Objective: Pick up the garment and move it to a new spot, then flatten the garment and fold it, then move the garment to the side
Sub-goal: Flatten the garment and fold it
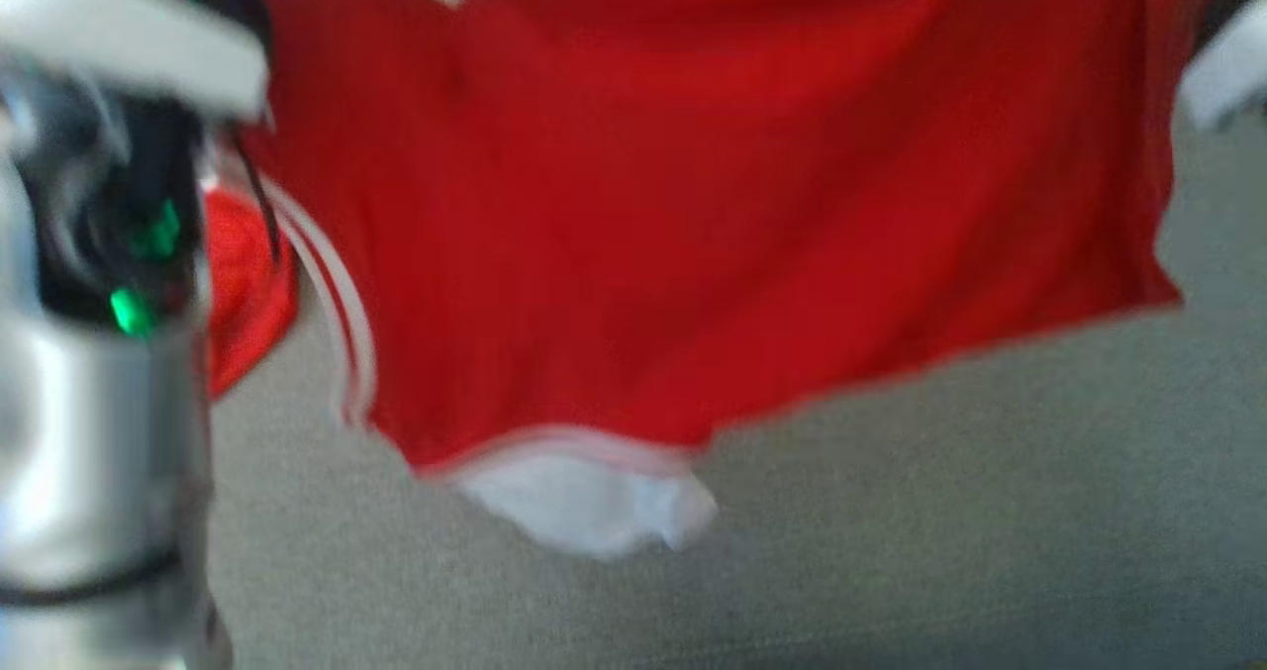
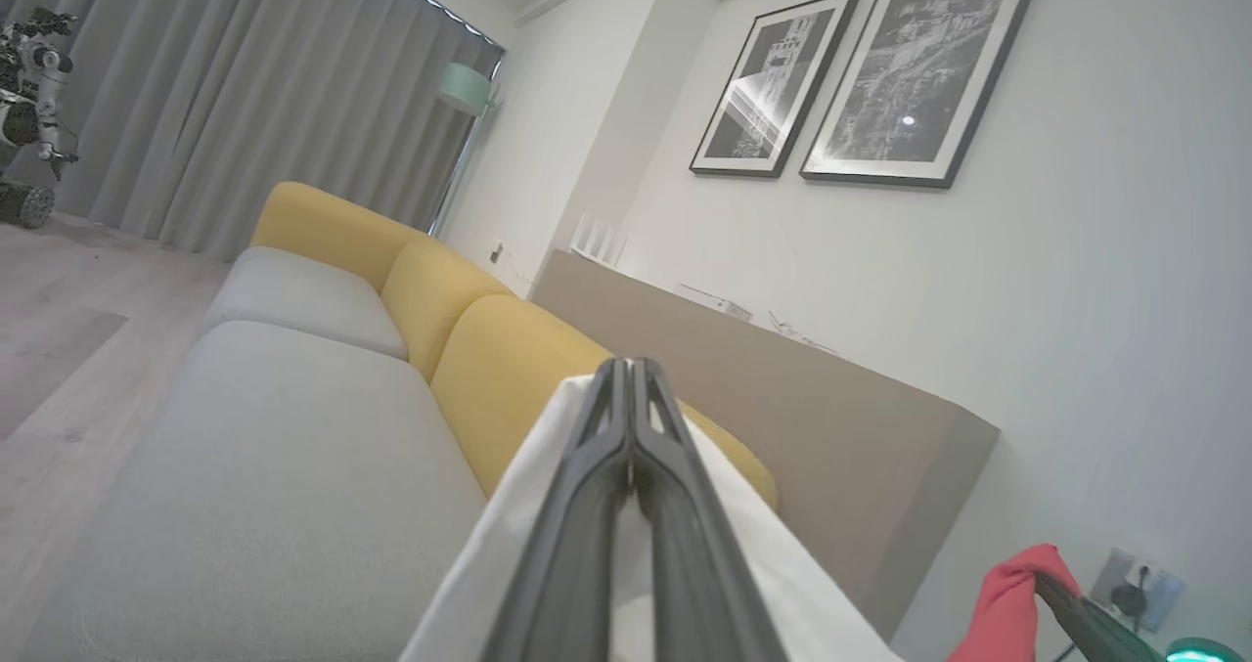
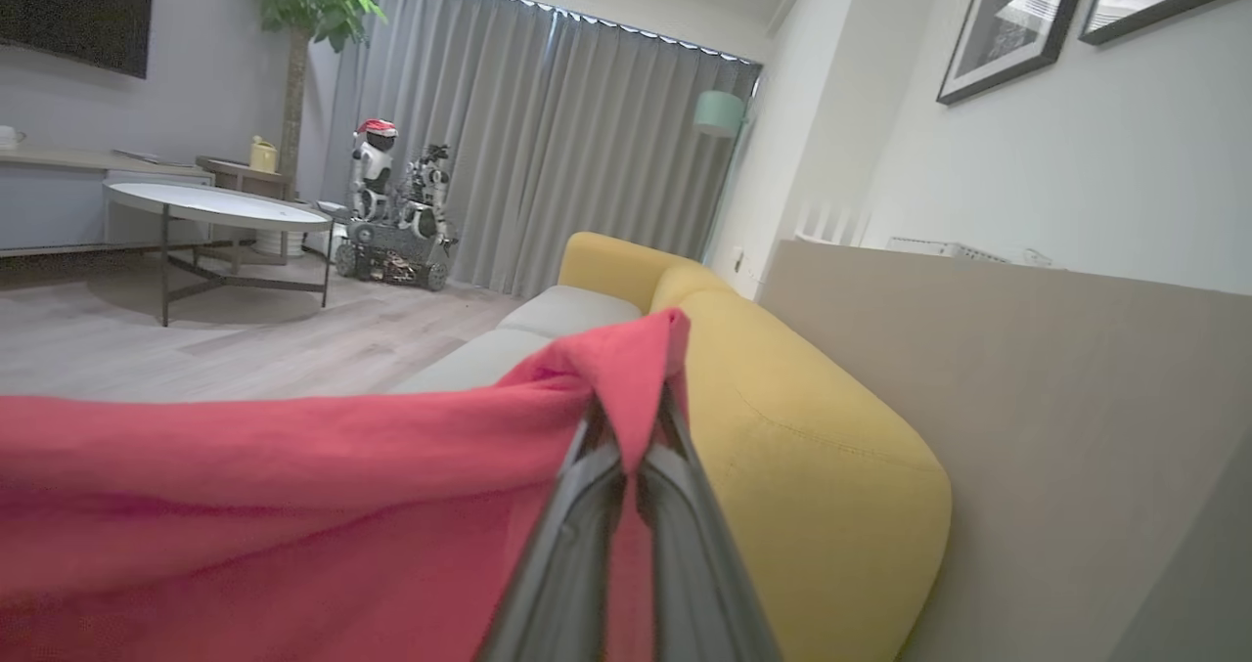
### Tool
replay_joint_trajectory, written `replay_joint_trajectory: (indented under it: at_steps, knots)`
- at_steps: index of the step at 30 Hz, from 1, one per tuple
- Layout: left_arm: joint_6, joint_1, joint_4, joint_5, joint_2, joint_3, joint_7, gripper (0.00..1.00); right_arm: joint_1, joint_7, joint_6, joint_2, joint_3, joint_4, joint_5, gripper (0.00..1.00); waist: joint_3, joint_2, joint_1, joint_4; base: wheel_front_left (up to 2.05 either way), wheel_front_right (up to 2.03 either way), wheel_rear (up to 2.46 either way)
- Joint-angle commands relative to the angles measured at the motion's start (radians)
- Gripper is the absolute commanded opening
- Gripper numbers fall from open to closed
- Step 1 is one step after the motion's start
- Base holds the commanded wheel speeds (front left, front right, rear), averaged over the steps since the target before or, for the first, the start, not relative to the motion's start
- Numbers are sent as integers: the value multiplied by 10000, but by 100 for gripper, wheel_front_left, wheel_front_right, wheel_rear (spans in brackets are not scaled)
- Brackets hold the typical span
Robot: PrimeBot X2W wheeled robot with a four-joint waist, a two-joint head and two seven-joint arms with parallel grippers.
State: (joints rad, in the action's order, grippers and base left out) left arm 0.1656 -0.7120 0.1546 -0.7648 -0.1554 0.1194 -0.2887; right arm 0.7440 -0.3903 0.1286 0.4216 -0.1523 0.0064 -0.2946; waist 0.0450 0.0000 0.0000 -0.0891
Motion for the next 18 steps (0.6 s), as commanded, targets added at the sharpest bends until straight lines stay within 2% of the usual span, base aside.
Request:
replay_joint_trajectory:
  at_steps: [1, 6, 12, 18]
  knots:
    - [-86, -1003, 15, 114, -409, -322, -41, 0, 830, 0, 21, -17, -111, -28, -121, 0, 1028, 0, 0, -40, 0, 0, 0]
    - [-558, -3697, -2264, 613, -575, -300, 705, 0, 3590, 812, 21, -334, -325, 2145, 160, 0, 2457, 0, 0, 51, 0, 0, 0]
    - [-1047, -6560, -5167, 1097, -459, -482, 2581, 0, 6612, 3081, 21, -907, 105, 5100, 1251, 0, 3420, 0, 0, 339, 0, 0, 0]
    - [-1512, -7762, -7033, 1083, -214, -547, 3762, 0, 7892, 5148, 21, -1375, 1201, 7536, 1819, 0, 3865, 0, 0, 616, 0, 0, 0]
